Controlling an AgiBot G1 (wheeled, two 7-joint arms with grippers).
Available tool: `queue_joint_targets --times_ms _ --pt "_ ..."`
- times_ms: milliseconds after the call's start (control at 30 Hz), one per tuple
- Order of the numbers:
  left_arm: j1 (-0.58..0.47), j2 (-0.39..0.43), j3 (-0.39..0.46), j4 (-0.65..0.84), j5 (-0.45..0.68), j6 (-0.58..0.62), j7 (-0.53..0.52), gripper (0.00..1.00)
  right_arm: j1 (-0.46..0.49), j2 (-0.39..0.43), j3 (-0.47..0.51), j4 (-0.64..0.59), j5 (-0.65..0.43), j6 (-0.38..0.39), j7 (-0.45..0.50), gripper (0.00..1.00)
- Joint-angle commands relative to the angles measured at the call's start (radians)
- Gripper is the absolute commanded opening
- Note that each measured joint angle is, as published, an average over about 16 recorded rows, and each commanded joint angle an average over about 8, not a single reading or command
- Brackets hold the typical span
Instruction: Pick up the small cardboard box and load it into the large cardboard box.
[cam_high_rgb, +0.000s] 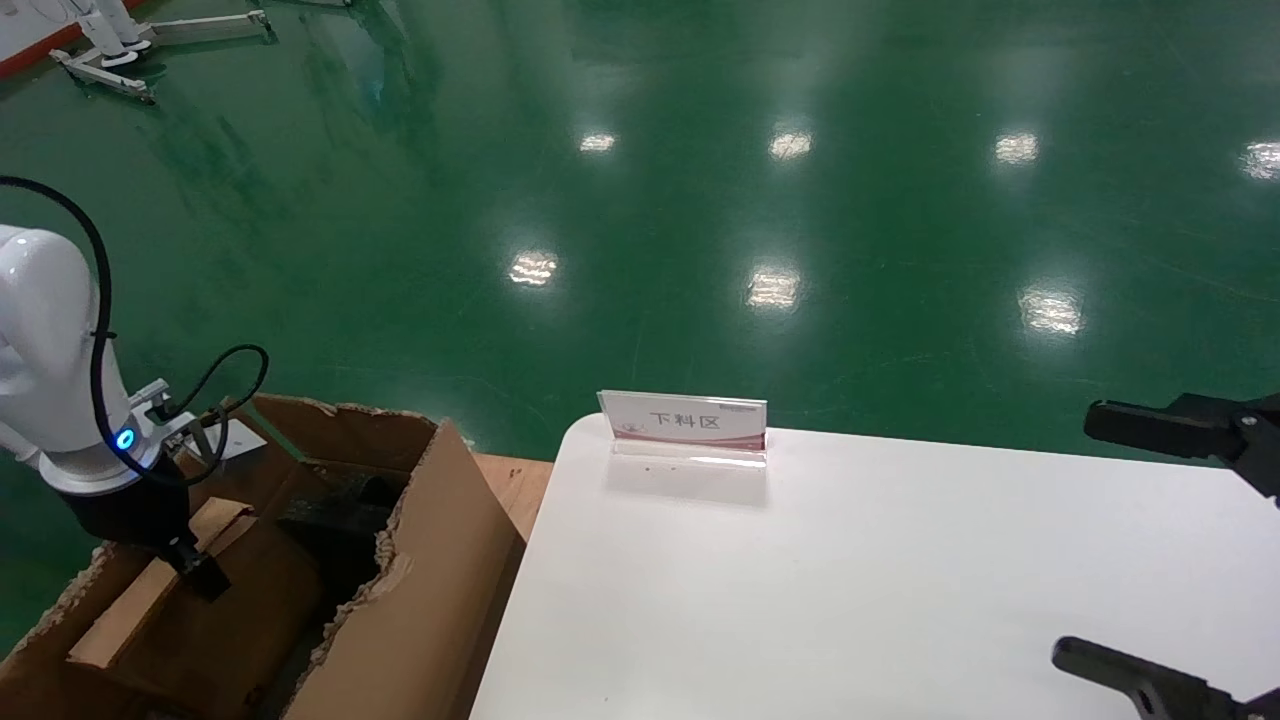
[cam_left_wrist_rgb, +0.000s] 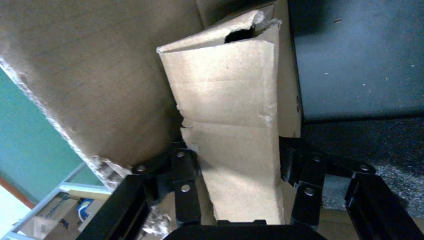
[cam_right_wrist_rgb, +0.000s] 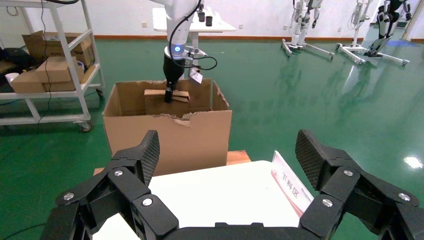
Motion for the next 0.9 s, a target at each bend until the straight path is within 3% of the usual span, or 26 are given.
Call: queue_joint_targets --times_ms 33,900 --pt "0.000 0.000 0.000 0.000 0.000 0.000 0.000 1.00 0.000 0.000 0.000 0.000 0.000 0.000 0.000 1.00" --pt "-0.027 -0.004 -0.019 -0.018 0.000 -0.005 0.052 1.00 0.000 0.000 0.000 0.000 0.000 0.000 0.000 1.00"
